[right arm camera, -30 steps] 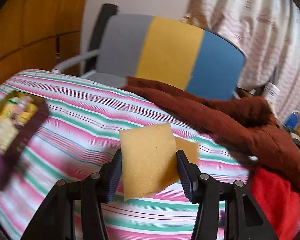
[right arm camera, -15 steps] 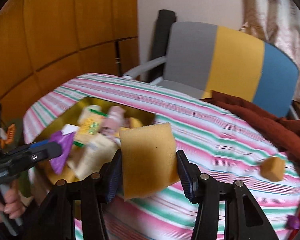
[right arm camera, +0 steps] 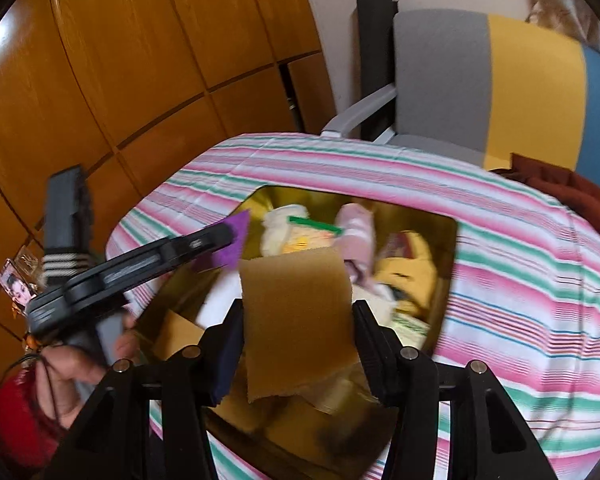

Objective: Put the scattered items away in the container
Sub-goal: 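Open both tools to drop the cake and pack into the tray, then move both tools back toward the last sponge cake and purple pack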

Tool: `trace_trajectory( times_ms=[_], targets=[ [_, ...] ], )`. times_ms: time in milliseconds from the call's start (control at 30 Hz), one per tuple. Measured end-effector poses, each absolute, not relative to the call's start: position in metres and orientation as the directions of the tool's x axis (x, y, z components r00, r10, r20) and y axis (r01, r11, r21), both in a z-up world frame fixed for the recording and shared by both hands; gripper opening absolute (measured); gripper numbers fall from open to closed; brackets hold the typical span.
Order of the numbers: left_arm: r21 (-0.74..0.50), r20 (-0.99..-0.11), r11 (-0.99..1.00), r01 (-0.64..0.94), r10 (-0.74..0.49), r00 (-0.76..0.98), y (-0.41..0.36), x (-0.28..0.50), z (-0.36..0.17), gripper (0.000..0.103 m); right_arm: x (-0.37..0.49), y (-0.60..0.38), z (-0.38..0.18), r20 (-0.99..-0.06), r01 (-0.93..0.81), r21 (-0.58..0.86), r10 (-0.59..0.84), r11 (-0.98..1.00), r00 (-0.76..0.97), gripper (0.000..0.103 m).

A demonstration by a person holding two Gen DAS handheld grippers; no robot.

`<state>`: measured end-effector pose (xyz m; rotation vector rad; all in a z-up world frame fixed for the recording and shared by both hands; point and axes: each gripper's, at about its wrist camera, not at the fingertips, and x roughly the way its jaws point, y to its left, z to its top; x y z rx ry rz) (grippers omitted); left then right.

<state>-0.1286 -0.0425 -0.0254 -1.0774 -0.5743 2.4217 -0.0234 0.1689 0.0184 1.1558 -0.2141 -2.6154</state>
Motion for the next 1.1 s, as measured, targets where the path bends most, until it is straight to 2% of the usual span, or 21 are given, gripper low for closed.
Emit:
trace_trajectory(
  times_ms=[200,267,367,467,533,600,833,1100],
  targets=[
    [-0.507,-0.639,-0.844,-0.175,0.504,-0.581,-0.042,-0.157,-0.038,0.047,-0.045,0.136,0.007,-0.721,0.214,0.247,-0.327,-0.945,-0.611,0.053],
    [-0.507,-0.661,-0.849,-0.15,0.495,-0.564,-0.044,-0.163,-0.04,0.052,-0.05,0.129,0.002,-0.73,0.214,0.249,-0.328,-0.945,-0.599,0.053],
    [-0.544,-0.648,-0.829,-0.13,0.513,-0.564,-0.052,-0.163,-0.034,0.06,-0.059,0.121,-0.007,-0.741,0.211,0.253,-0.329,-0.944,-0.585,0.054],
    [-0.58,-0.619,-0.807,-0.112,0.526,-0.583,-0.063,-0.158,-0.025,0.061,-0.068,0.114,-0.016,-0.749,0.209,0.265,-0.337,-0.941,-0.571,0.056],
    [-0.574,-0.615,-0.813,-0.093,0.504,-0.606,-0.071,-0.153,-0.019,0.061,-0.074,0.109,-0.021,-0.753,0.213,0.269,-0.343,-0.939,-0.562,0.057],
    [-0.569,-0.603,-0.818,-0.082,0.483,-0.635,-0.079,-0.145,-0.012,0.061,-0.077,0.104,-0.025,-0.76,0.212,0.279,-0.35,-0.937,-0.548,0.064],
    [-0.557,-0.57,-0.828,-0.057,0.432,-0.698,-0.095,-0.116,-0.002,0.063,-0.06,0.115,-0.018,-0.728,0.198,0.304,-0.361,-0.932,-0.582,0.069],
    [-0.541,-0.59,-0.838,-0.067,0.436,-0.68,-0.073,-0.093,-0.006,0.063,-0.035,0.141,-0.008,-0.712,0.154,0.333,-0.355,-0.93,-0.606,0.071]
  ],
)
